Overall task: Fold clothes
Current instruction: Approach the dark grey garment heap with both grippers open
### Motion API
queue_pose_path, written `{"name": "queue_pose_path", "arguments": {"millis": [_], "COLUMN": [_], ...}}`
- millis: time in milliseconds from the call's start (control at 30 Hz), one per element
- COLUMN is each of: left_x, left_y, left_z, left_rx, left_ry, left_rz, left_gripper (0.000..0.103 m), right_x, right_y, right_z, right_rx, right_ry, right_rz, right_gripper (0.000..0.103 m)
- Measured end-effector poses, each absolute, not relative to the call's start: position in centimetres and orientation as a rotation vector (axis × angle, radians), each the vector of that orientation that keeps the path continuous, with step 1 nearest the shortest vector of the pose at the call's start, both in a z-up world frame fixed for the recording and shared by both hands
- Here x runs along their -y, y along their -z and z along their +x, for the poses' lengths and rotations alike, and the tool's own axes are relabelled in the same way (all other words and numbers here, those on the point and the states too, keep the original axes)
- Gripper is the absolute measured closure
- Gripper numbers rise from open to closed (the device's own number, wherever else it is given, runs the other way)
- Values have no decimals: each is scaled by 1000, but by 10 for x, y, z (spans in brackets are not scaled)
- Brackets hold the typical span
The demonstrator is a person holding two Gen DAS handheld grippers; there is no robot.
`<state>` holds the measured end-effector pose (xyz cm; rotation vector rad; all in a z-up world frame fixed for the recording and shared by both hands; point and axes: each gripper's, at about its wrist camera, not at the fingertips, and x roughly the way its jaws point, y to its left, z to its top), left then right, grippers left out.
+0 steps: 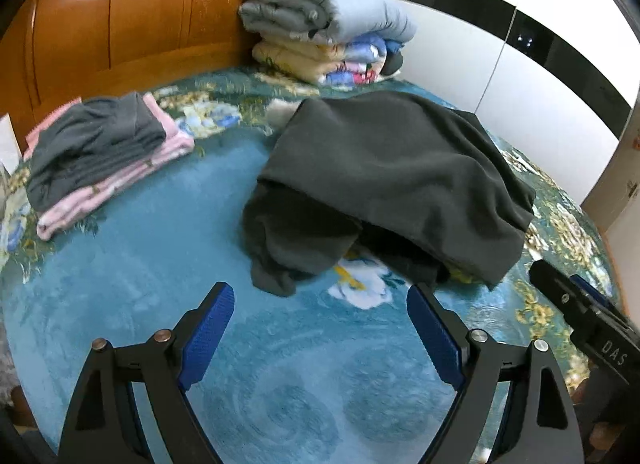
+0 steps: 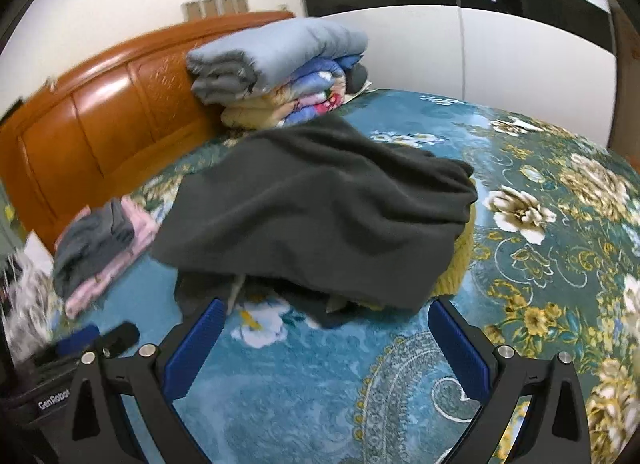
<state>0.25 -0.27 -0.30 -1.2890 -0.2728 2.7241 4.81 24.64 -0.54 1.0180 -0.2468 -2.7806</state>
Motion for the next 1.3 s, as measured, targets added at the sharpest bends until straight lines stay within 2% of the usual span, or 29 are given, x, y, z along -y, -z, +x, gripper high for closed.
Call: {"name": "queue_pose_path", "arguments": {"millis": [67,133,367,500,833,1200,1300], "left_x": [5,6,4,10,16,-2,-2], "left_y": [5,7,29,35,41,25,23], "left_z": [4,6,12,7,-7,-34,-39], "left_rx": [256,239,167,189,251,124,156], "left_ry": [-2735,-2744,-2775,-2754,-2712,-2658,-2649], "left_rz": [-1243,-1198,-1099,-1133,-1207,-1241,-1247], "left_gripper": [5,1,1,1,1,1,1], "right_x": [-246,-246,-215,-242,-211,-223,-224], "right_y": [7,8,19,27,46,56,54], "right_z": [47,45,38,44,11,-8,-11], "right_rx": [273,299,216,191,-11,30,24], "right_ry": [2791,2801,2840,2855,2755,2713,2710], "right_rz": [1002,985,979,1003,1166,1237,1241], "right_gripper": [0,0,0,0,0,0,0]}}
